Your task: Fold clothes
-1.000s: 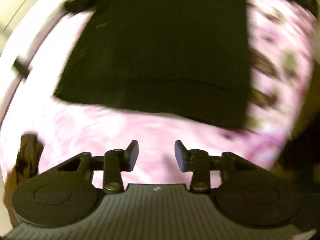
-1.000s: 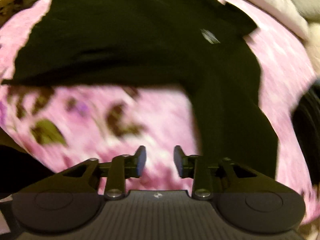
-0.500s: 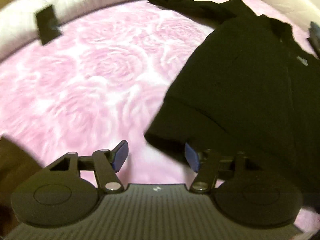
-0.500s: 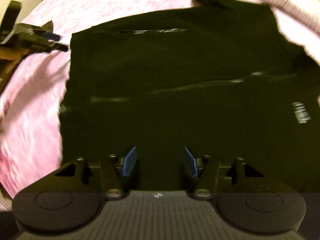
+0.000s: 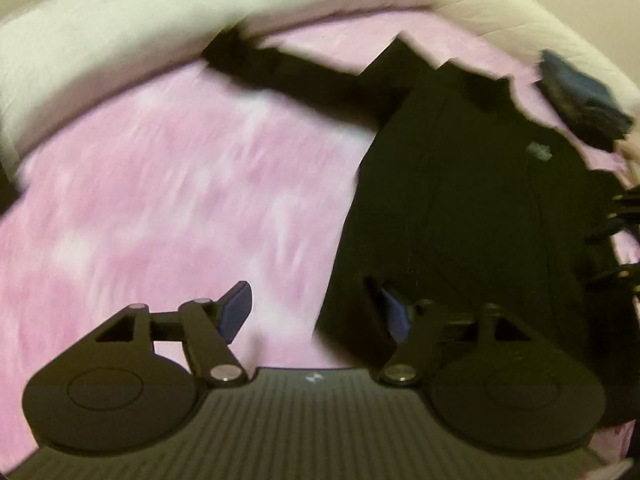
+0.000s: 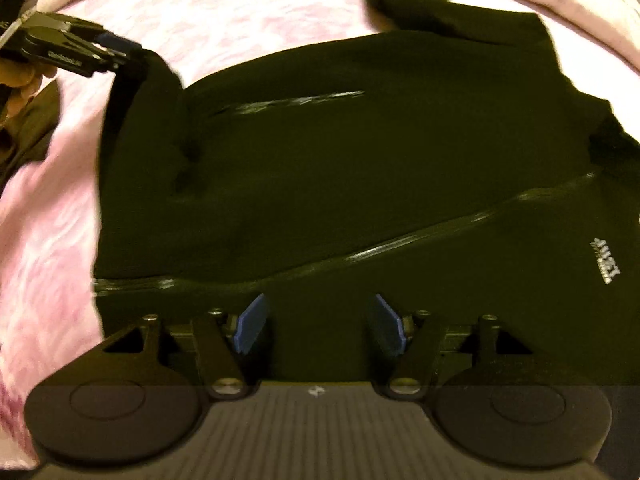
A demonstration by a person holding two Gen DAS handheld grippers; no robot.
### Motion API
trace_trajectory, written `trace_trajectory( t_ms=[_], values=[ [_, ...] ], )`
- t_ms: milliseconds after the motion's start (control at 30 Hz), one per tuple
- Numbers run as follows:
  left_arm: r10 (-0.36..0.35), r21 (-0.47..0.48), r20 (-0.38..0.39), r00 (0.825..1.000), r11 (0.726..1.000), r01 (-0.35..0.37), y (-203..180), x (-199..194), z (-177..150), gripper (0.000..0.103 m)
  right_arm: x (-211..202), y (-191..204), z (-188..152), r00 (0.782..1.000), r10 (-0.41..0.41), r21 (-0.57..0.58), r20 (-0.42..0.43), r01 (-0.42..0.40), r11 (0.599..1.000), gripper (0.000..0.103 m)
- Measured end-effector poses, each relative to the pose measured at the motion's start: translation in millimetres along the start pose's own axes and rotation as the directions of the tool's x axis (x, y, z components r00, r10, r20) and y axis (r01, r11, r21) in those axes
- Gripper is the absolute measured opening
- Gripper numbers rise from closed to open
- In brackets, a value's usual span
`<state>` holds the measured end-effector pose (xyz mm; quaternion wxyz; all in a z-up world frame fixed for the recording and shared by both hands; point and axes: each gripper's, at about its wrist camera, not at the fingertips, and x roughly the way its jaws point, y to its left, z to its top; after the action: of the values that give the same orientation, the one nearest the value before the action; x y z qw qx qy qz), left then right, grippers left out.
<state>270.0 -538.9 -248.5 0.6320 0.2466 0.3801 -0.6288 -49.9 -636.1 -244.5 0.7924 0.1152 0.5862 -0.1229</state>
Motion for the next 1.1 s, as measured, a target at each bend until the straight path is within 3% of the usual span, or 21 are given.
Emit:
trace_trajectory(
  t_ms=[100, 133, 200, 267, 333, 433, 567, 667, 700, 767, 800, 833, 900, 967, 1033, 1100],
  values=[
    [-0.145, 0.056, 0.0, 0.989, 0.988, 0.145, 5.3, 7.3, 47.2, 0.067, 2.2, -24.3, 14.5, 1.0, 0.002, 0.022, 0.026, -0.003, 1.0, 0.065],
    [-0.144, 0.071, -0.008, 0.99, 0.987, 0.144, 8.1, 7.8, 62.0, 0.069, 3.7, -32.4, 19.2, 0.999, 0.009, 0.015, 0.033, -0.01, 1.0, 0.069],
    [-0.001, 0.12, 0.022, 1.0, 0.993, -0.001, 11.1, 8.5, 85.9, 0.072, 11.8, -49.7, 26.1, 0.999, 0.02, -0.007, 0.036, -0.02, 1.0, 0.071],
    [0.096, 0.19, 0.039, 0.995, 0.976, -0.102, 9.3, 29.6, 107.4, 0.073, 22.2, -65.4, 29.4, 0.999, 0.035, -0.014, 0.025, -0.035, 0.999, 0.071],
    [0.192, 0.257, 0.063, 0.979, 0.945, -0.202, 7.4, 50.7, 128.8, 0.075, 30.4, -82.7, 32.2, 0.999, 0.045, 0.011, 0.025, -0.045, 0.999, 0.071],
    [0.314, 0.353, 0.097, 0.944, 0.876, -0.328, 3.5, 90.3, 161.7, 0.076, 36.8, -106.4, 31.2, 0.999, 0.042, 0.059, 0.029, -0.044, 0.997, 0.071],
    [0.32, 0.21, 0.09, 0.943, 0.92, -0.332, 21.5, 133.5, 204.3, 0.075, 36.6, -134.4, 18.6, 0.999, 0.029, 0.132, 0.03, -0.033, 0.991, 0.071],
    [0.344, 0.075, 0.054, 0.937, 0.935, -0.347, 44.7, 159.5, 228.6, 0.075, 37.5, -147.3, 5.2, 1.0, 0.007, 0.163, 0.018, -0.01, 0.987, 0.071],
    [0.35, 0.05, 0.009, 0.937, 0.935, -0.35, 52.9, 174.4, 233.9, 0.069, 38.6, -151.7, 0.8, 1.0, 0.004, 0.176, 0.011, -0.006, 0.984, 0.071],
    [0.305, 0.004, -0.067, 0.95, 0.952, -0.305, 64.3, 191.0, 237.8, 0.036, 36.8, -161.5, -9.3, 1.0, 0.0, 0.207, 0.002, 0.0, 0.978, 0.071],
    [0.261, -0.031, -0.101, 0.96, 0.964, -0.265, 71.0, 196.5, 239.5, 0.014, 37.9, -164.4, -12.5, 1.0, -0.002, 0.22, -0.003, 0.002, 0.976, 0.071],
    [0.227, -0.064, -0.104, 0.968, 0.97, -0.234, 72.5, 195.0, 242.8, 0.004, 39.0, -167.1, -15.3, 1.0, -0.003, 0.231, -0.007, 0.005, 0.973, 0.071],
    [0.136, -0.175, -0.074, 0.988, 0.973, -0.148, 79.0, 181.8, 252.5, 0.003, 41.2, -170.7, -18.2, 1.0, -0.005, 0.246, -0.01, 0.007, 0.969, 0.071],
    [0.043, -0.355, 0.032, 0.999, 0.935, -0.028, 94.1, 159.4, 268.2, 0.002, 40.8, -170.6, -19.9, 1.0, -0.009, 0.251, -0.008, 0.011, 0.968, 0.071],
    [0.003, -0.495, 0.197, 0.98, 0.863, 0.097, 114.0, 129.0, 288.4, 0.002, 40.8, -170.0, -17.7, 1.0, -0.012, 0.24, -0.003, 0.013, 0.971, 0.071],
    [0.015, -0.572, 0.356, 0.934, 0.794, 0.205, 134.0, 99.3, 311.0, 0.002, 40.1, -170.5, -14.0, 1.0, -0.016, 0.224, 0.004, 0.015, 0.974, 0.071]
  ],
)
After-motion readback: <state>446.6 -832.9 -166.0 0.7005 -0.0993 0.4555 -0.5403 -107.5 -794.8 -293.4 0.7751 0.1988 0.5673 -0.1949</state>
